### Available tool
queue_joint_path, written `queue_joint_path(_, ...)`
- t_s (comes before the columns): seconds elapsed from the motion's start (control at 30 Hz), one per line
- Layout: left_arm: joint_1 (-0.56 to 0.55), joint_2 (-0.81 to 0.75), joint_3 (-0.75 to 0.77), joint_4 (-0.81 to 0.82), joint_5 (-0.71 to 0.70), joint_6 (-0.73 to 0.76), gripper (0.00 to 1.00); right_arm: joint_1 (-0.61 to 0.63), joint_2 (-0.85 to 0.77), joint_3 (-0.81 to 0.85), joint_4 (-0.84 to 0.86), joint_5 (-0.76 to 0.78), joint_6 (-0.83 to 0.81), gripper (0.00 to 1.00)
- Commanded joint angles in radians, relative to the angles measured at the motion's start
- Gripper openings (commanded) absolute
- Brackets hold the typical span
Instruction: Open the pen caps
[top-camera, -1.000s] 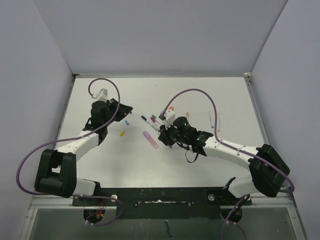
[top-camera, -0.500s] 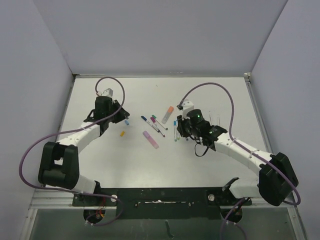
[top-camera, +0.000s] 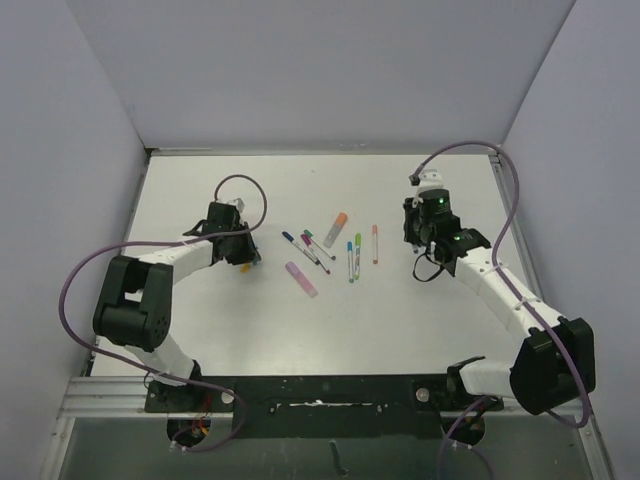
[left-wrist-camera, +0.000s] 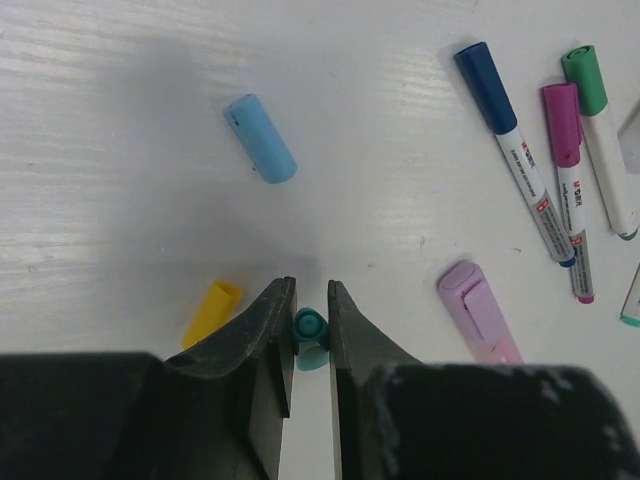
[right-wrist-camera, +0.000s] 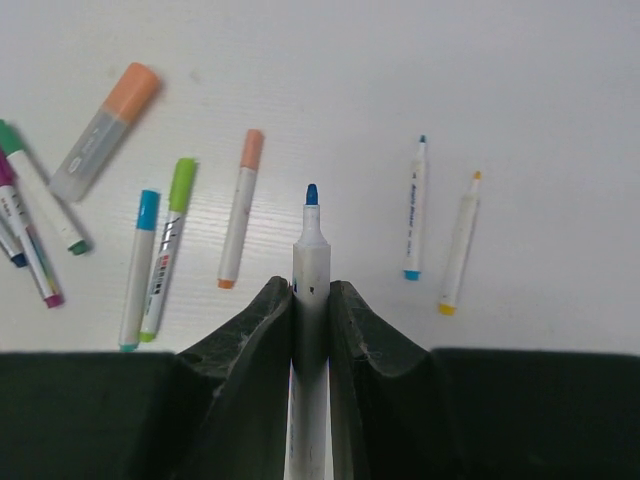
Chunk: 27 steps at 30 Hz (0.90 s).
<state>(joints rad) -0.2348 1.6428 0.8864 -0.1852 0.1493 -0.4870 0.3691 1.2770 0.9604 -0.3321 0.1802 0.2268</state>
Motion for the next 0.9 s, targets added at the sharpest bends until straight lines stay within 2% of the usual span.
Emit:
queue_joint_path(0.0,-0.006,0.033,0.057,0.000,-0.006,0.045,0.13,-0.058,0.003,0.051,0.002,0.013,-0.024,0.00)
queue_joint_path(0.27,-0.007,0.059,0.059,-0.005,-0.010,0.053,0.25,-0.108,0.122,0.061,0.054,0.026,-0.037,0.00)
queue_joint_path(0.4,-0.006,0.063,0.062,-0.005,-0.014,0.053,0.34,-0.114,0.195,0.088,0.070,0.040,-0.051,0.00)
queue_joint_path(0.5,-0.008,0.056,0.066,-0.013,-0.018,0.052,0.36,-0.125,0.259,0.116,0.076,0.041,-0.059,0.00)
queue_joint_path(0.7,-0.010,-0.058,0.038,-0.004,-0.044,0.047,0.45,-0.143,0.389,0.164,0.088,0.024,-0.068,0.00)
queue_joint_path(0.87,-0.016,-0.194,0.010,0.016,-0.041,0.036,0.60,-0.155,0.470,0.198,0.098,0.024,-0.066,0.00)
